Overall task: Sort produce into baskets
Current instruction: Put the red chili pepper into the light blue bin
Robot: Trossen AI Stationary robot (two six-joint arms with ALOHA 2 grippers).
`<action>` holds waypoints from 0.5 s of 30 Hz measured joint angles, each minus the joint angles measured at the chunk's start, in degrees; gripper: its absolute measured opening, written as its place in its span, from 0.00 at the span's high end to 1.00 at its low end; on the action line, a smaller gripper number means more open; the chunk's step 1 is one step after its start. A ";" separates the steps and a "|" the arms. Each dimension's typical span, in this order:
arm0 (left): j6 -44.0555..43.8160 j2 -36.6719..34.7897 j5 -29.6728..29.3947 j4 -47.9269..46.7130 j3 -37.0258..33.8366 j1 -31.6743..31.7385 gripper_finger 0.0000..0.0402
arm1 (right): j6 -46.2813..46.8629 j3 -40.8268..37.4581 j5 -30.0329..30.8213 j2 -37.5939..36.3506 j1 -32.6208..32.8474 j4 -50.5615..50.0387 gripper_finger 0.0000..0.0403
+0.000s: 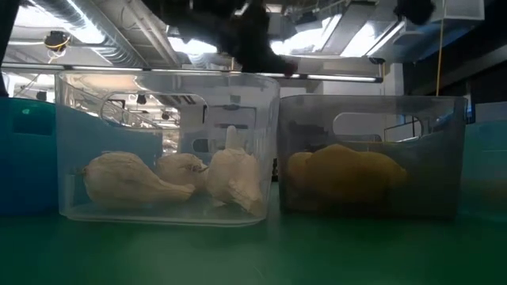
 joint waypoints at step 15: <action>4.64 8.78 -8.73 30.74 -0.34 -17.76 0.85 | 15.00 -36.29 15.58 -30.81 7.57 29.88 0.28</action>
